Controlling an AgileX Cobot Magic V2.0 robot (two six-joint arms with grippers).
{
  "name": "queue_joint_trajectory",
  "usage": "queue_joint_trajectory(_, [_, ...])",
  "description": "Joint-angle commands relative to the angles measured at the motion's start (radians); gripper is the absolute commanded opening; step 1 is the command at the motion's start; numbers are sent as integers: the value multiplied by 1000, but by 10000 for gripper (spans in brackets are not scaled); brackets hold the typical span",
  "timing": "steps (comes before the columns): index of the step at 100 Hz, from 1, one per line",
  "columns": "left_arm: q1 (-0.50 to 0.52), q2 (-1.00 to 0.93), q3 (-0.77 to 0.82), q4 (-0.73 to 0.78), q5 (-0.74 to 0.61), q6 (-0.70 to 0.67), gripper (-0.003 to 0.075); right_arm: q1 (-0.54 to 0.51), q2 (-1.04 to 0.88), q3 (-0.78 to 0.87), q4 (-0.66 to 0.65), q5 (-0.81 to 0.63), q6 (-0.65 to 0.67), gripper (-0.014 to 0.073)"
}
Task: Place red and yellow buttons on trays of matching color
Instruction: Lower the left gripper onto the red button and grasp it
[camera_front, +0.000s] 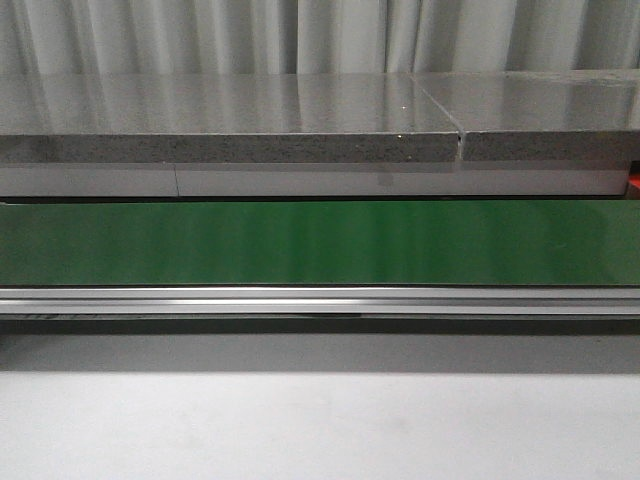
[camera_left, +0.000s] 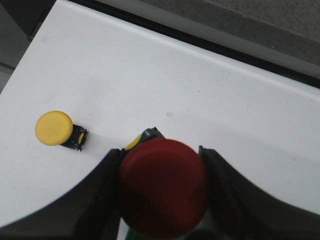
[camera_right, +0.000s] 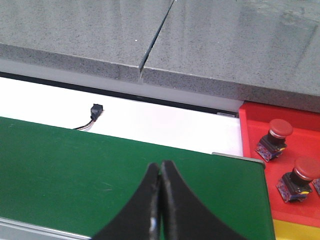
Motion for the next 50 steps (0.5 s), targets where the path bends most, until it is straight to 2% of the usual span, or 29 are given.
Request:
queue_joint_trajectory(1, [-24, -80, 13, -2, -32, 16, -19, 1, -2, -28, 13, -69, -11, -68])
queue_joint_trajectory(23, [-66, -110, 140, -17, -44, 44, -19, 1, -2, -28, 13, -69, -11, -68])
queue_joint_trajectory(50, [-71, -98, 255, -84, -115, 70, -19, 1, -2, -28, 13, -69, -11, -68])
